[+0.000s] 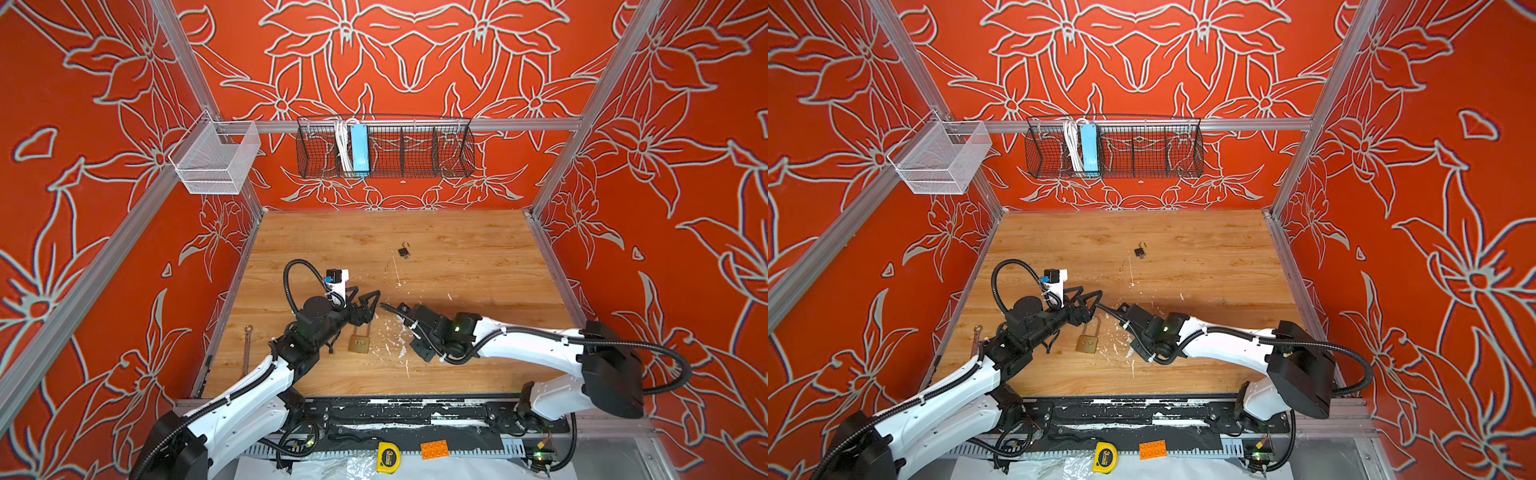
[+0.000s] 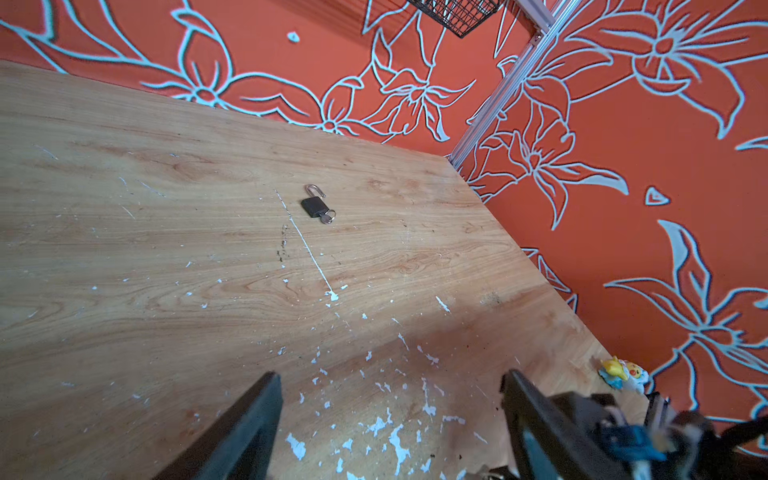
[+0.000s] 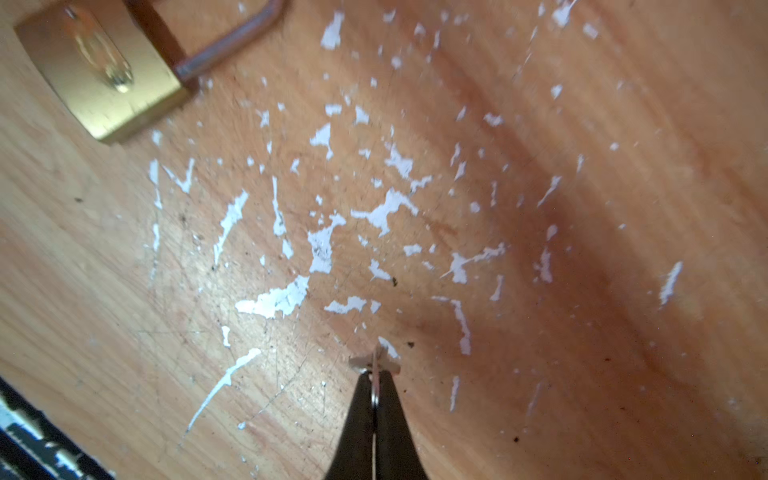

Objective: Unlock with the key
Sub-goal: 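Lift the silver key by its ring with the right gripper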

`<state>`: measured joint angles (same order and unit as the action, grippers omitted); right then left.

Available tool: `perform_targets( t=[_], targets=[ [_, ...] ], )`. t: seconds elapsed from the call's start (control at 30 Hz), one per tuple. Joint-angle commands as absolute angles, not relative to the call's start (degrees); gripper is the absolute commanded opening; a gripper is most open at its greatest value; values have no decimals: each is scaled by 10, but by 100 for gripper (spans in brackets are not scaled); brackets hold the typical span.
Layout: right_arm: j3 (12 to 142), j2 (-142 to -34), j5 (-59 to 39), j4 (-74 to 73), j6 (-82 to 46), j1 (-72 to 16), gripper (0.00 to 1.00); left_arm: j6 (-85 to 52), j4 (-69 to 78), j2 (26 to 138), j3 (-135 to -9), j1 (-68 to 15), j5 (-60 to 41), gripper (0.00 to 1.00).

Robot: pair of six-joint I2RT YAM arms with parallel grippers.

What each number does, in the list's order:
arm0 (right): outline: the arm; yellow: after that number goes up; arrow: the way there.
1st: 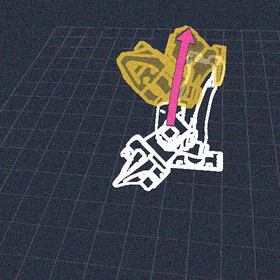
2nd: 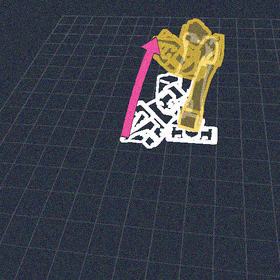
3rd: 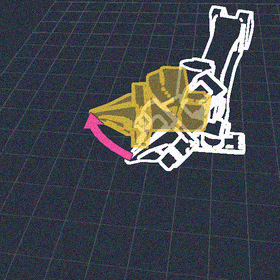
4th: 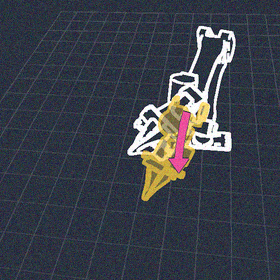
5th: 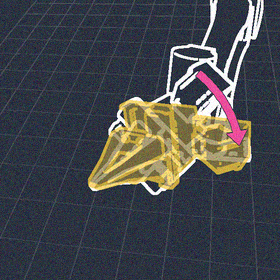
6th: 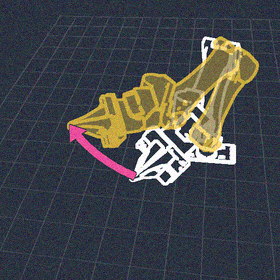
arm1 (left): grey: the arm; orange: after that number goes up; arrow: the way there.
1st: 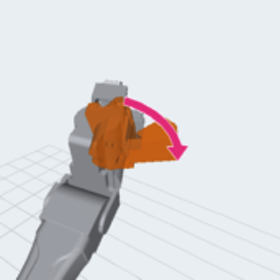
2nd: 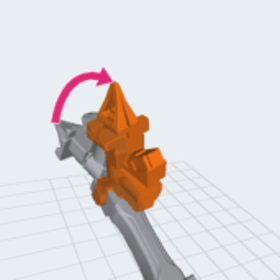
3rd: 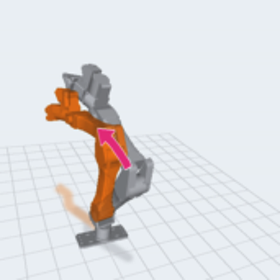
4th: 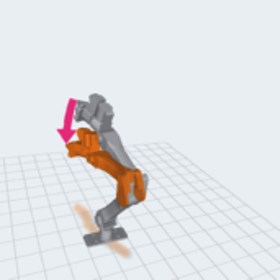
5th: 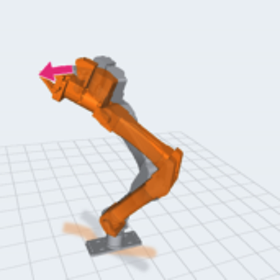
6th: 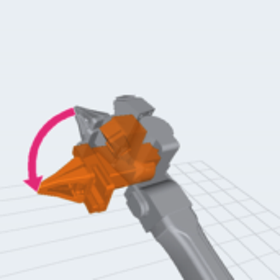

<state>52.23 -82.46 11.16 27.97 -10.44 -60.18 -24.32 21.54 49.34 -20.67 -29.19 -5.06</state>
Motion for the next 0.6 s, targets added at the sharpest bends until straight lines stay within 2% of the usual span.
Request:
perform_targets(
  t=[0.0, 0.2, 0.33, 0.43, 0.57],
  targets=[
    [559, -802, 131, 309, -68, -587, 0, -243, 235, 504, -201, -287, -56, 83],
    [596, -776, 103, 297, -42, -540, 0, -238, 264, 545, -202, -285, -76, 84],
    [603, -764, 98, 254, -34, -512, 0, -228, 310, 617, -215, -284, -141, 83],
    [582, -756, 120, 197, -21, -508, 0, -243, 351, 670, -225, -285, -210, 78],
    [522, -741, 138, 110, -28, -507, 0, -325, 365, 752, -269, -284, -280, 75]
  ],
)
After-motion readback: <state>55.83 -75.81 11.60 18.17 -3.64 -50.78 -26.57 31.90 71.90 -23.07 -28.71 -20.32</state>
